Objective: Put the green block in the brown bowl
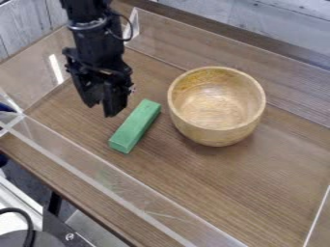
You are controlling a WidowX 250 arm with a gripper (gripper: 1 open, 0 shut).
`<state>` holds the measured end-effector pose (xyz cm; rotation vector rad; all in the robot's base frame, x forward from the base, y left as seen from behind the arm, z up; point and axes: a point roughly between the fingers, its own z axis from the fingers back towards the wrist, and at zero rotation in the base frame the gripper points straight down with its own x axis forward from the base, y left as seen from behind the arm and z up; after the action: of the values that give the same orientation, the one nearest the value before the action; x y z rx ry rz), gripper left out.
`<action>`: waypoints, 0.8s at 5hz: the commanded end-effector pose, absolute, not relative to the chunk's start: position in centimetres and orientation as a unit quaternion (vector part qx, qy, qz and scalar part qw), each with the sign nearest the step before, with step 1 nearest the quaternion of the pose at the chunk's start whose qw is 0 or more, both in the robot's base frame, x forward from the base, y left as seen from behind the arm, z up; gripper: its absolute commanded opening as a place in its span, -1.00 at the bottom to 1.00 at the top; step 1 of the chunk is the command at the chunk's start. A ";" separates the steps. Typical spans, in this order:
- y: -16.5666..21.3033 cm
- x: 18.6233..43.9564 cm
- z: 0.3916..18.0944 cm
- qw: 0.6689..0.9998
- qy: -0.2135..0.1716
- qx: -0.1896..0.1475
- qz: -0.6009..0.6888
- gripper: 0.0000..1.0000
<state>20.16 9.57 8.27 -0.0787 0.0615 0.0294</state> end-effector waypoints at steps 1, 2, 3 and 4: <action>10.0 20.3 8.4 0.999 0.019 -0.038 0.021 1.00; 10.0 21.0 8.5 0.999 0.014 -0.029 0.005 -1.00; 9.9 21.6 8.9 1.000 0.009 -0.021 -0.010 1.00; 9.5 22.0 8.4 0.999 0.016 -0.016 -0.035 -1.00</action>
<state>20.81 9.03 7.21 -0.0624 0.0873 -0.0623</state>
